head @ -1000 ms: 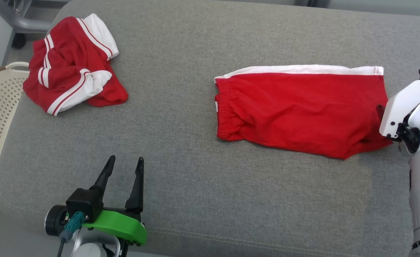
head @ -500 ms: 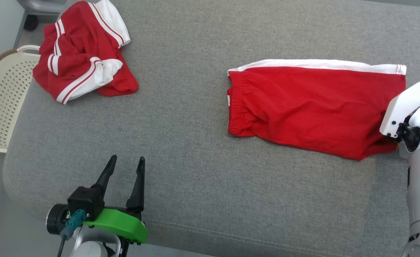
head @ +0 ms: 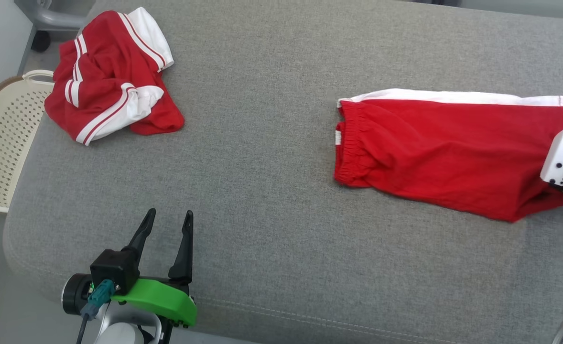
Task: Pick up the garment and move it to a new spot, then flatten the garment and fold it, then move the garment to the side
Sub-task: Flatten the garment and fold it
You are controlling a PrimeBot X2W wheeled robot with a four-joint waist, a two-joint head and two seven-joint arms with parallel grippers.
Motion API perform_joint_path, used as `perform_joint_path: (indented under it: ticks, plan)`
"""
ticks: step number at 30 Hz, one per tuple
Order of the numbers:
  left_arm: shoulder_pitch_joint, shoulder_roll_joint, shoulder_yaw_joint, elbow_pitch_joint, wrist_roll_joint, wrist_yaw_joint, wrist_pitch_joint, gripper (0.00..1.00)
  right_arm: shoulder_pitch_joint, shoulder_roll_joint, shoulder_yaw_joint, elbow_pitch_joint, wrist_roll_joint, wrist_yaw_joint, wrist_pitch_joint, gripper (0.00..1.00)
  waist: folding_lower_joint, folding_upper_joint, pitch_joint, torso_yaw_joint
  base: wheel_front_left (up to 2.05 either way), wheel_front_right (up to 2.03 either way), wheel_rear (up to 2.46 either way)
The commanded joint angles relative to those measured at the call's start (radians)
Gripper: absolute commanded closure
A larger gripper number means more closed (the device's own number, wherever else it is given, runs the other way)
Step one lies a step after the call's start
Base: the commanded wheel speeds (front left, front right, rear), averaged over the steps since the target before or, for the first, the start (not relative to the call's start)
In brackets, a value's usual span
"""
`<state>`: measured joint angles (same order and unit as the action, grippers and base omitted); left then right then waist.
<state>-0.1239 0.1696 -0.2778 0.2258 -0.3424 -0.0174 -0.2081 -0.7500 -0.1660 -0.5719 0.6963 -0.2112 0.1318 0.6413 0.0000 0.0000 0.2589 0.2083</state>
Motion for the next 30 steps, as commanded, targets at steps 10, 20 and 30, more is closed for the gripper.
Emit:
perform_joint_path:
  ticks: [10, 20, 30]
  plan:
    - [0.014, 0.006, -0.009, 0.007, -0.013, 0.01, -0.004, 0.0, 0.001, -0.056, 0.021, -0.067, -0.079, -0.002, 0.016, 1.0, 0.0, 0.0, -0.044, -0.008, 0.0, 0.0, 0.0]
    - [0.027, 0.008, -0.017, 0.021, -0.024, 0.007, -0.006, 0.0, -0.011, 0.011, 0.18, -0.088, 0.008, -0.002, 0.038, 1.0, 0.0, 0.0, -0.094, -0.006, 0.0, 0.0, 0.0]
    - [0.039, 0.007, -0.031, 0.025, -0.032, 0.007, -0.001, 0.0, -0.037, 0.077, 0.371, -0.032, 0.112, -0.002, 0.054, 1.0, 0.0, 0.0, -0.12, 0.035, 0.0, 0.0, 0.0]
